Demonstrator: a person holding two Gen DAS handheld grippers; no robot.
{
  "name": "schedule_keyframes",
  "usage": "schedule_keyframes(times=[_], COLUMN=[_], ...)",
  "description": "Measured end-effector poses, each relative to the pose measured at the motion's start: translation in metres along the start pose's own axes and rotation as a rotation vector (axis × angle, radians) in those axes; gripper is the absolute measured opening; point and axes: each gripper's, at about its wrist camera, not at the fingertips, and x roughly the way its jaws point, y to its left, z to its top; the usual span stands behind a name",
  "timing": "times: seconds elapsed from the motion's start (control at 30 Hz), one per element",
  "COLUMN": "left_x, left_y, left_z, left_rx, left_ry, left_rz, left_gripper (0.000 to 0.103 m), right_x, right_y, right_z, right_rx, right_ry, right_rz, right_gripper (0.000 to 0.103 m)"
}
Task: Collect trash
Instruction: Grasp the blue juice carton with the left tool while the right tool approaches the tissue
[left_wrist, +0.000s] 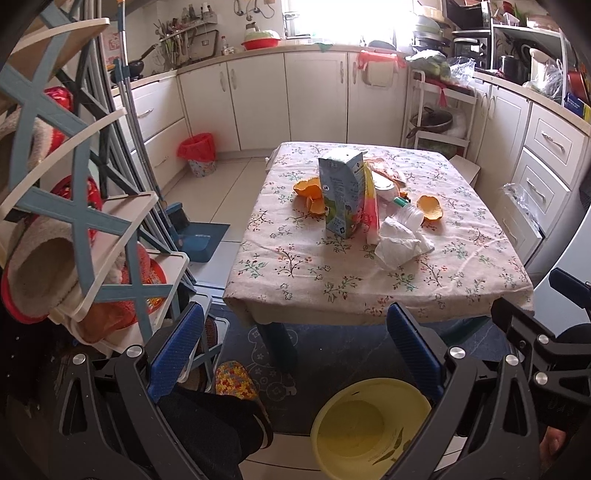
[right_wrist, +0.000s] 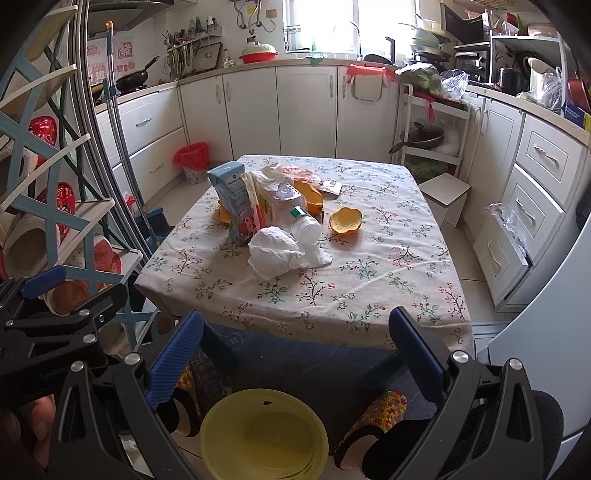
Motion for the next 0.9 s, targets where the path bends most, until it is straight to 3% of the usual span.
schedule_keyframes(times=[0.43,0.6,0.77,0.9], left_x=[0.063,0.085,0.103,0.125], left_y=[-0.005,-0.006,-0.017,-0.024], left_z=[0.046,0.07,0.101,0.123], left_rx=[-0.017,-0.051,0.036,0.074], left_ry=[0.015,-0.003,-0.072,-0.074], left_rz=[-0.05,-0.076,-0.048,-0.058], left_gripper=[0.095,0.095,0.095,0.095], right_x=[0.06,0.095,0.117,0.124], right_y=[-0.03,-0.048,-0.062,-0.064], right_z=[0.033,0.047,0.043,0.039], right_rx=[-0.04,0.001,0.088,0.106], right_ry=[0.006,0.032,0.098,0.113], right_rz=[0.021,0.054,0.093,0.095], right_gripper=[0.097,0.097,0.097,0.097])
